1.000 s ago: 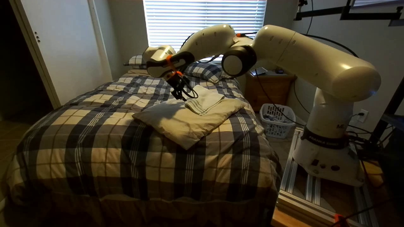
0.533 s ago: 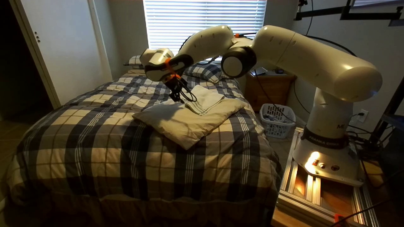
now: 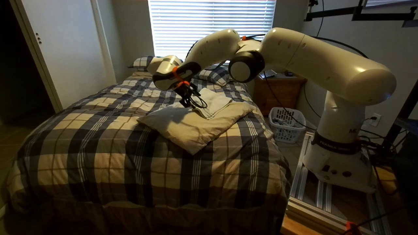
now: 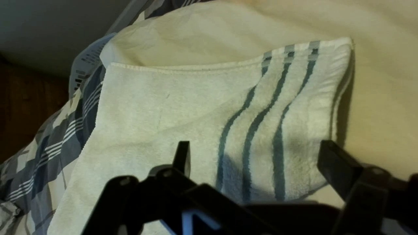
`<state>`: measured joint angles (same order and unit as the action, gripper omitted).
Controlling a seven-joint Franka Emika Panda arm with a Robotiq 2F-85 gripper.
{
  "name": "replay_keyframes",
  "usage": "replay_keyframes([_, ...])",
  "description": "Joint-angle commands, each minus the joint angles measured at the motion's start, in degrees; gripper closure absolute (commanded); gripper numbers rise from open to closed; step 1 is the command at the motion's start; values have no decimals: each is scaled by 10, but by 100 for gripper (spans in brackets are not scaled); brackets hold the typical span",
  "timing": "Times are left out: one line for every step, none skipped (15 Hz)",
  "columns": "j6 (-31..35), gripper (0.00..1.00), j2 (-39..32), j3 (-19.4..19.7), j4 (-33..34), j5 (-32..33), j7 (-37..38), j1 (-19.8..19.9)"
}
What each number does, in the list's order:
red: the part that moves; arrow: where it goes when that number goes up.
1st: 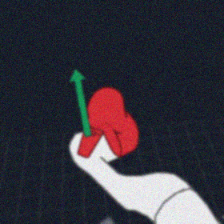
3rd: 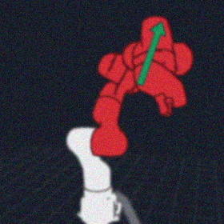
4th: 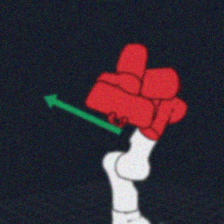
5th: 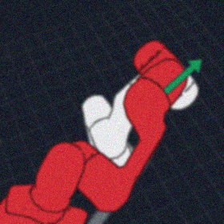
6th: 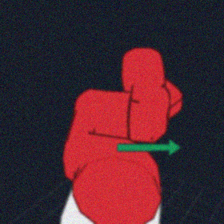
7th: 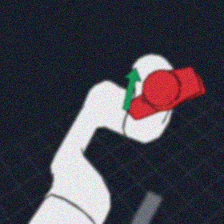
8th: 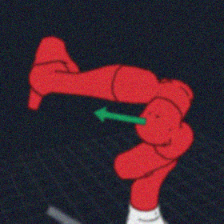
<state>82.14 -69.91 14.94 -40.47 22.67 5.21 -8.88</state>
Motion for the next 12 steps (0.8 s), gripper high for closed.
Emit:
replay_keyframes([5,0,5,4,-13,8,8,-12])
replay_keyframes([5,0,6,1,-13,6,6,-13])
replay_keyframes([5,0,7,-1,-13,4,5,-16])
replay_keyframes([4,0,8,0,-14,5,3,-20])
replay_keyframes([2,0,7,1,-14,6,4,-22])
replay_keyframes([-1,0,6,3,-15,8,3,-24])
replay_keyframes([-5,0,5,6,-16,9,4,-26])
replay_keyframes([-6,0,4,8,-17,11,5,-27])
replay_keyframes([-6,2,4,8,-18,10,5,-27])
replay_keyframes([-7,26,4,10,-20,11,5,-27])
replay_keyframes([-8,27,4,12,-21,12,4,-28])
replay_keyframes([-8,32,4,14,-24,12,3,-28])
